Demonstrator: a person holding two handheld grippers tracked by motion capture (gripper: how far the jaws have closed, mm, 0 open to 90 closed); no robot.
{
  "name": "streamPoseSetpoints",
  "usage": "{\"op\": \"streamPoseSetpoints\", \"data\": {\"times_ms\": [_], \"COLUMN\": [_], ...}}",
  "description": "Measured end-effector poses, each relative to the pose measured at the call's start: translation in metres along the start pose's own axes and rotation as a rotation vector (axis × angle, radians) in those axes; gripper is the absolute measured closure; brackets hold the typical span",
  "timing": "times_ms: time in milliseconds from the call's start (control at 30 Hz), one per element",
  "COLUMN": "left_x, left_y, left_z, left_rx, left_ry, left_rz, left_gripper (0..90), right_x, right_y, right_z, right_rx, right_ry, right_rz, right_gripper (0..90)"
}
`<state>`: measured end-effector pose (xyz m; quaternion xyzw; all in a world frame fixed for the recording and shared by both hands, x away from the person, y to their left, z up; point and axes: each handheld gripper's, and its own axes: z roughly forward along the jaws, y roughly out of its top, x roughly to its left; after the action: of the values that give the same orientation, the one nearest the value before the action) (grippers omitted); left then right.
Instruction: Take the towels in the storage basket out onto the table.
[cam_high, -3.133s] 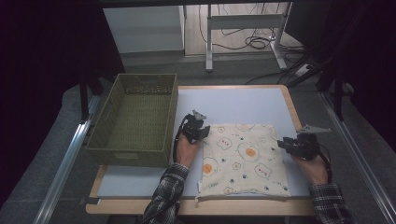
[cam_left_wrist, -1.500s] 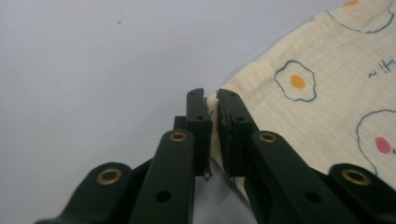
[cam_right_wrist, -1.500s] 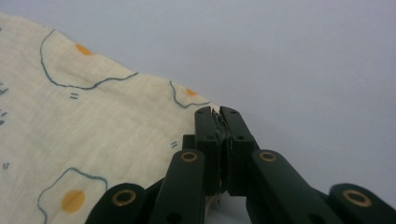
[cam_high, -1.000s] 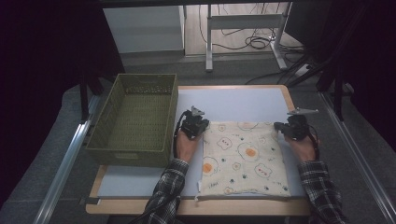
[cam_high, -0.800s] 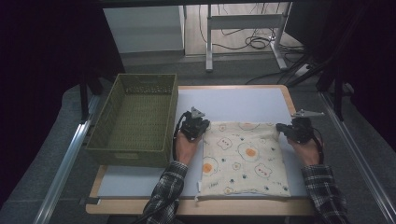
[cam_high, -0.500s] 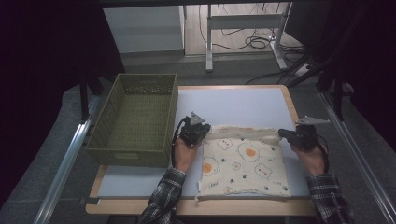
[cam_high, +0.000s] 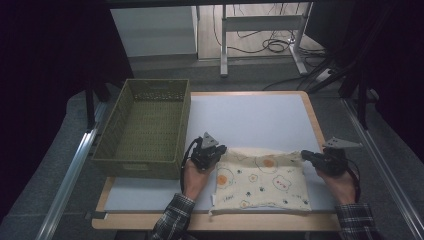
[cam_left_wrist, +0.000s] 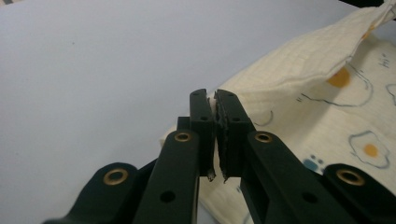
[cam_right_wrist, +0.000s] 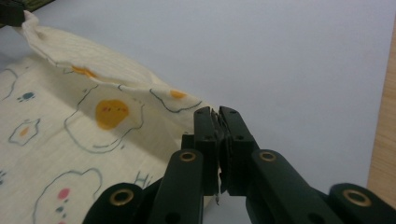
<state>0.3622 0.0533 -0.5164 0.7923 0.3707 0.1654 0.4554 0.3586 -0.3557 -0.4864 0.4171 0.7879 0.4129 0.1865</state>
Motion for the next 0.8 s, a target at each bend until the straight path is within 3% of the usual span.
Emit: {"op": "streamPoseSetpoints", "data": {"times_ms": [800], "left_x": [-0.03], "left_y": [-0.034], "left_z": [-0.049], "left_rx": [-0.045], "left_ry": [-0.12], "left_rz": [0.009], "left_gripper": [86.0], "right_x": [0.043], "right_y": [-0.041], "right_z": [-0.045], "right_rx": [0.011], "right_ry": [0.056], "right_rz": [-0.023], "right_gripper": [86.5]}}
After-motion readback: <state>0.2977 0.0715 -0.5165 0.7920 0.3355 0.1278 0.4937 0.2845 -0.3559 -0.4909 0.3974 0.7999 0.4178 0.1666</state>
